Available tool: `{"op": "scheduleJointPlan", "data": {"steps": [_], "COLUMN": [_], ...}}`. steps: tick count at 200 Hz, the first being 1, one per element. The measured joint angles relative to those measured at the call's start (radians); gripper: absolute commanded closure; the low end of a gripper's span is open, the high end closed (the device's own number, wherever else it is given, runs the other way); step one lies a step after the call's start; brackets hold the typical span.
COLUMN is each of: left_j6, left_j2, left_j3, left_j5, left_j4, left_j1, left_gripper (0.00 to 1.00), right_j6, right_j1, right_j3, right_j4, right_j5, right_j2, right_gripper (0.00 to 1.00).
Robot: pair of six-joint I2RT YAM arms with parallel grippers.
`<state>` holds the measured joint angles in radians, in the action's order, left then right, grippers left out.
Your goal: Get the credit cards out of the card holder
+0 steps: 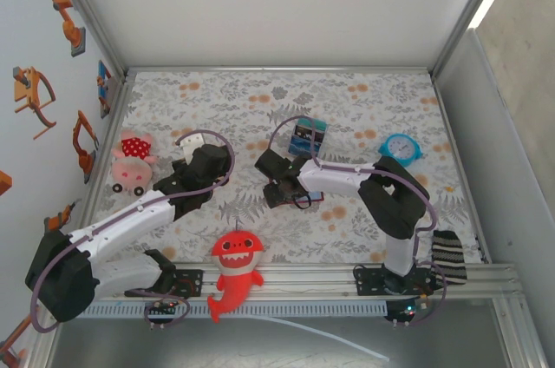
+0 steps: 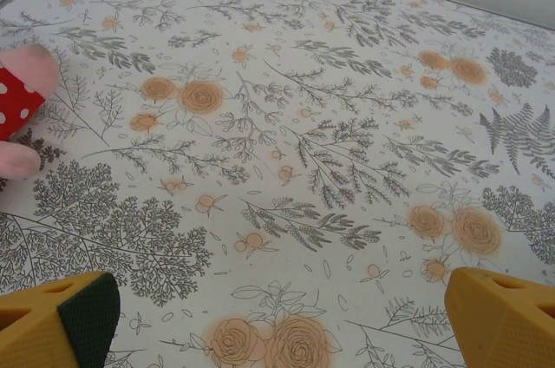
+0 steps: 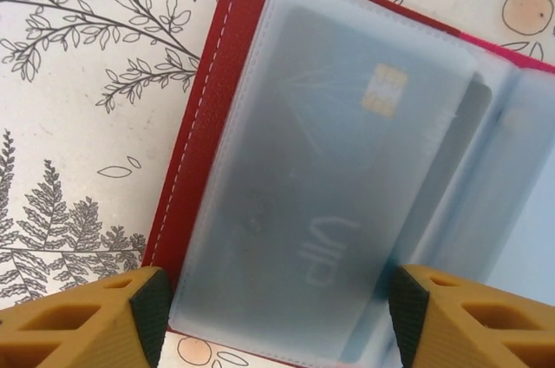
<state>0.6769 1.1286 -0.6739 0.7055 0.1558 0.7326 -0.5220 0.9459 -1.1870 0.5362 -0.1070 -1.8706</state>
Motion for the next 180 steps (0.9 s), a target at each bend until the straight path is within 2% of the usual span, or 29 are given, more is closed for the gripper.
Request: {"op": "scheduleJointPlan", "data": {"steps": [28,44,75,131,150,180], "left_j6": [0.000,0.000,0.000,-0.001,-0.001,-0.001], "left_j2": [0.000,0.000,0.000,0.000,0.000,0.000], "left_j3": [0.000,0.000,0.000,0.000,0.000,0.000], "left_j5": [0.000,0.000,0.000,-0.004,-0.006,-0.008], "left_j4": [0.000,0.000,0.000,0.000,0.000,0.000], "left_j1": [0.000,0.000,0.000,0.000,0.000,0.000], "left_gripper": [0.03,0.03,0.03,0.03,0.03,0.03], "right_j6": [-0.004,-0.005,-0.008,-0.008,-0.001,0.000], "right_j1": [0.000,-0.001,-0.014,-0.020,-0.020,-0.019], "right_j3": [0.000,0.002,0.026,0.035,0.035,0.035], "right_j4": [-0.004,-0.014,-0.051,-0.061,-0.056,-0.053], "right_j5": [-0.002,0.002,0.037,0.062,0.062,0.056], "right_j2": [0.000,0.000,0.016,0.037,0.050,0.055], "right_gripper": [0.45,0.46,0.41,0.41,0.34,0.38]}}
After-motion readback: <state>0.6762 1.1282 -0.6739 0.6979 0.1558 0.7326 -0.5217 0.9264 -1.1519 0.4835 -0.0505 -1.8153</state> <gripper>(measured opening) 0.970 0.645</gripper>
